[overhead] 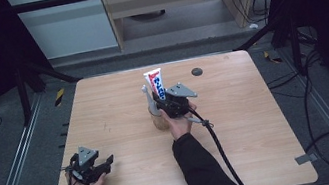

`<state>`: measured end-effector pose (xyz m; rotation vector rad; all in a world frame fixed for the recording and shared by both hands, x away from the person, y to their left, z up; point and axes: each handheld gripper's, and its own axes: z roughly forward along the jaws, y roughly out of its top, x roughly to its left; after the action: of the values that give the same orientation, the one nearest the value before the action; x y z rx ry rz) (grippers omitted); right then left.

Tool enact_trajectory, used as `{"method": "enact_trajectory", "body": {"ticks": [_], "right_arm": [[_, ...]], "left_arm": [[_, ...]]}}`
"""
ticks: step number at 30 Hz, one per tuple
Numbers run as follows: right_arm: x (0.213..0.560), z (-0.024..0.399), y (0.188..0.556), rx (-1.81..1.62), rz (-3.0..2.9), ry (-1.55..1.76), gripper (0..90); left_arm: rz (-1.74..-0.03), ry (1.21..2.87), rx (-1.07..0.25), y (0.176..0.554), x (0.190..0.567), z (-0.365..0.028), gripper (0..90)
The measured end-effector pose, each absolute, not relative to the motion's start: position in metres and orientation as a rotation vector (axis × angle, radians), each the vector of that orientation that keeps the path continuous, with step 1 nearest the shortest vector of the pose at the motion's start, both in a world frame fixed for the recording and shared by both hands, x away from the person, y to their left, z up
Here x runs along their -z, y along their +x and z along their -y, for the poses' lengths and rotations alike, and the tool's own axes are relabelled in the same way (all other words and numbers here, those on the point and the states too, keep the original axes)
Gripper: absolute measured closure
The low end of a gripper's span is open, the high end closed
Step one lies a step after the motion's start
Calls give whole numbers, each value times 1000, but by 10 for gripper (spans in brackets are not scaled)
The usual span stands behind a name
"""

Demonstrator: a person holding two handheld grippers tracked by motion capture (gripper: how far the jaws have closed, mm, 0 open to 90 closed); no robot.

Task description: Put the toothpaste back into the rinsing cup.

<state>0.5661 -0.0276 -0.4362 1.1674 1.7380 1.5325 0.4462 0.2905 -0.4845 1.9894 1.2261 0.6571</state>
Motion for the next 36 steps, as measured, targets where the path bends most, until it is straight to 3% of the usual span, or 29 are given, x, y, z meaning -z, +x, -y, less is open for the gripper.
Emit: {"method": "enact_trajectory", "body": {"ticks": [17, 19, 28, 36], "right_arm": [[435, 36, 560, -1423, -1897, 1133, 498], [432, 38, 557, -1443, -1865, 1108, 571], [408, 54, 537, -1440, -1865, 1077, 538], [420, 97, 520, -1394, -1908, 1169, 413]], "left_arm": [[-1228, 1995, -658, 446, 485, -290, 384], [-1229, 1996, -656, 447, 485, -290, 384], [-1228, 1998, -655, 446, 485, -289, 384], [-1234, 2001, -638, 446, 487, -290, 384]]}}
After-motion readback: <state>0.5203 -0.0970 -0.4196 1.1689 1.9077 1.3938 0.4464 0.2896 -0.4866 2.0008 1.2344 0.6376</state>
